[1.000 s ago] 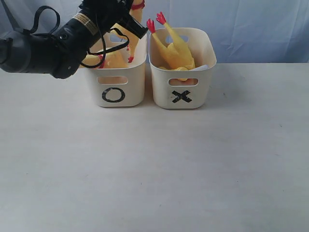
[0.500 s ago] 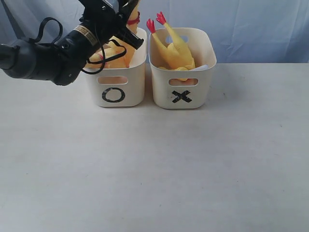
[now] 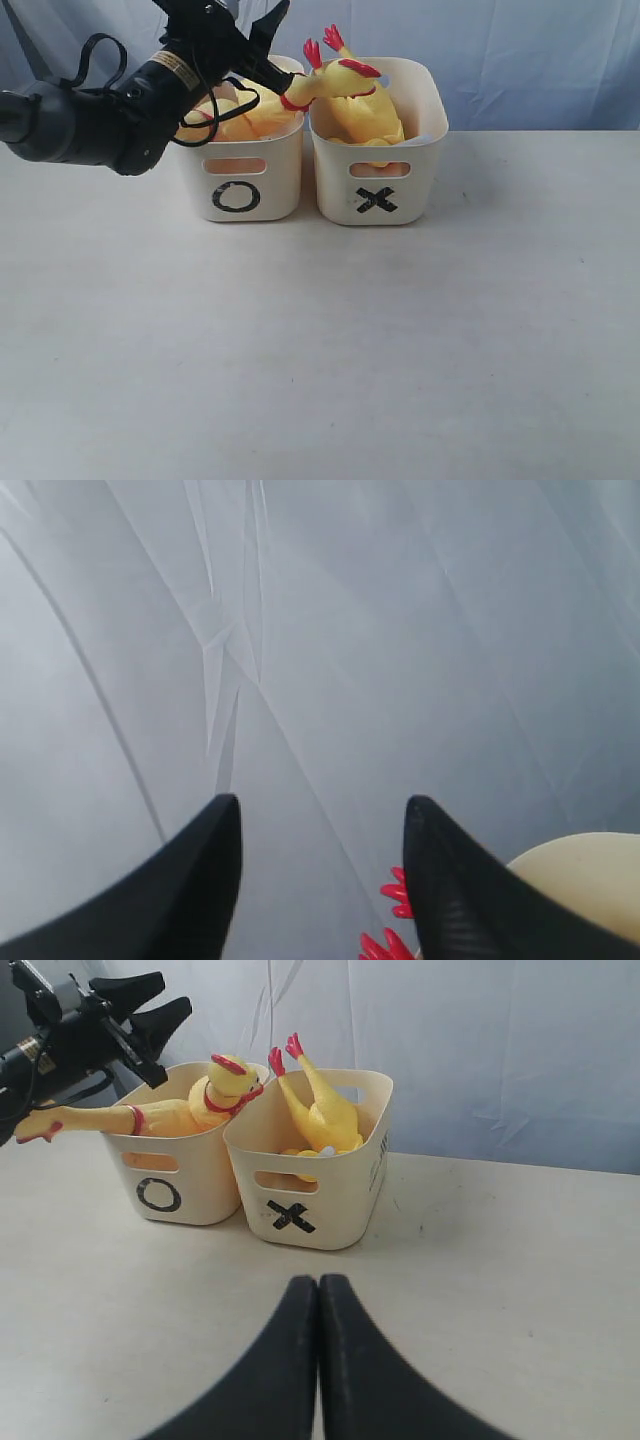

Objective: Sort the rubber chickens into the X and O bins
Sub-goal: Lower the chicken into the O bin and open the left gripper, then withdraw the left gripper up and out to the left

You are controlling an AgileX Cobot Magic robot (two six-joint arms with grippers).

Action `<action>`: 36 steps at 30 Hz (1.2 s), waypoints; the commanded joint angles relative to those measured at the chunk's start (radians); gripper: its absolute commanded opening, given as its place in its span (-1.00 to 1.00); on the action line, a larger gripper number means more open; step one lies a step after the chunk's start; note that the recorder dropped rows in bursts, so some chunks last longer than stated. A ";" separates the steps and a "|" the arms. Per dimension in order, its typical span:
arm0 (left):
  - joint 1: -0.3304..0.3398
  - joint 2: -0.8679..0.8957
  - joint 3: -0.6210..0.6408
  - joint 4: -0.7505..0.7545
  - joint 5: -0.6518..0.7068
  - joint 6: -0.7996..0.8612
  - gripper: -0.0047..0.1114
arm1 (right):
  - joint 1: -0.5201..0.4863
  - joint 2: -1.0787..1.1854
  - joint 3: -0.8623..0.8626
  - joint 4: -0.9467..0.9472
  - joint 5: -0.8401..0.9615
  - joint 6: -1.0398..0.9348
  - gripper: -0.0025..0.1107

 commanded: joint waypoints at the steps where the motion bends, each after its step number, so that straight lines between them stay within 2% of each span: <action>1: 0.000 -0.010 -0.006 -0.009 -0.048 -0.013 -0.08 | 0.002 -0.005 -0.005 -0.002 -0.018 -0.003 -0.96; 6: 0.000 -0.039 -0.006 0.035 -0.055 -0.054 -0.08 | 0.002 -0.005 -0.005 -0.002 -0.018 -0.003 -0.96; 23: 0.000 -0.121 -0.006 0.444 -0.053 -0.555 -0.09 | 0.002 -0.005 -0.005 -0.003 -0.017 -0.003 -0.96; 27: 0.000 -0.149 -0.006 0.559 -0.037 -0.585 -0.16 | 0.002 -0.005 -0.005 -0.003 -0.015 -0.003 -0.96; 31: 0.000 -0.200 -0.006 0.638 0.066 -0.591 -0.38 | 0.002 -0.005 -0.005 -0.003 -0.011 -0.003 -0.96; 36: 0.000 -0.282 0.013 0.676 0.332 -0.691 -0.49 | 0.002 -0.005 -0.005 -0.001 -0.004 -0.003 -0.96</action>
